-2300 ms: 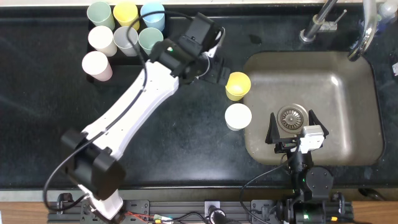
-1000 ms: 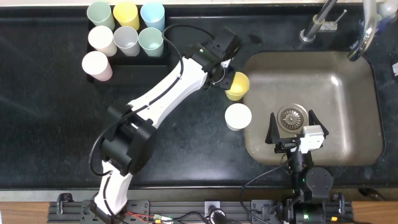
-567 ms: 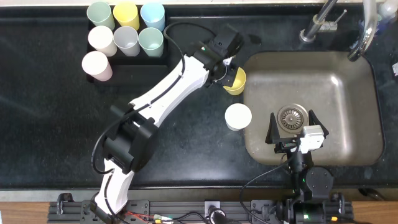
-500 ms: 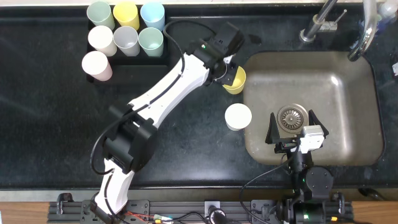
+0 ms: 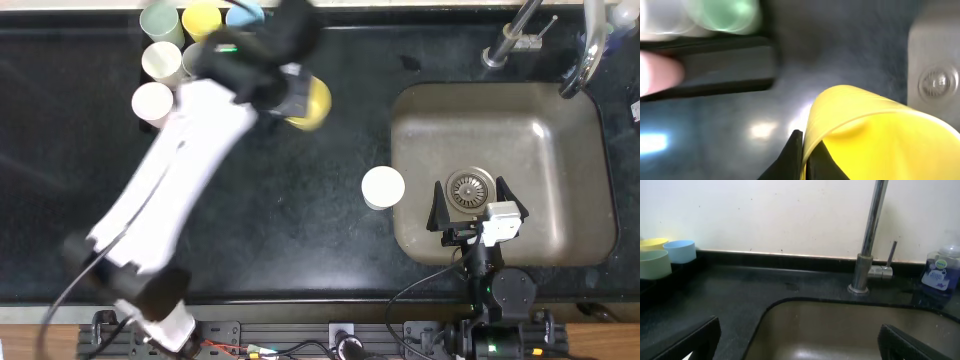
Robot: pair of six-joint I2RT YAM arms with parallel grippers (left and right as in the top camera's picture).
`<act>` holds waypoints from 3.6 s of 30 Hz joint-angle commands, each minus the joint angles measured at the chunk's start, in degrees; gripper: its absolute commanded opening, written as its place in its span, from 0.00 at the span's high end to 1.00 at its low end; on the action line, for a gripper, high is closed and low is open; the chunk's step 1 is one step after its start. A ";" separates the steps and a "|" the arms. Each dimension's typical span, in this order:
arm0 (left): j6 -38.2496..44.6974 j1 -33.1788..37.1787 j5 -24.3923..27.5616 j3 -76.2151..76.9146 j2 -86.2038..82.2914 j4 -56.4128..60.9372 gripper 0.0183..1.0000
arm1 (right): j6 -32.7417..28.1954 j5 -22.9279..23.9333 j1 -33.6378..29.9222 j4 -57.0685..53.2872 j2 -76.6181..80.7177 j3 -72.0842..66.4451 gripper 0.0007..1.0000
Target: Store Cups
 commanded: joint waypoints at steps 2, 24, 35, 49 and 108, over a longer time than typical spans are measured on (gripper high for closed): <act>-1.77 6.82 -2.97 -5.25 -10.25 -1.29 0.98 | 0.17 -0.11 -0.07 0.24 -0.63 -0.76 0.01; -7.87 31.69 10.62 -42.32 -22.05 25.20 0.98 | 0.17 -0.11 -0.07 0.24 -0.63 -0.76 0.00; -25.24 30.60 8.98 -42.27 -14.36 30.71 0.98 | 0.17 -0.11 -0.07 0.24 -0.63 -0.76 0.00; -60.57 23.10 -1.27 -42.27 -12.87 28.15 0.98 | 0.17 -0.13 -0.07 0.24 -0.63 -0.76 0.00; -73.72 22.82 -2.49 -30.25 -0.98 17.35 0.98 | 0.17 -0.13 -0.07 0.24 -0.63 -0.76 0.00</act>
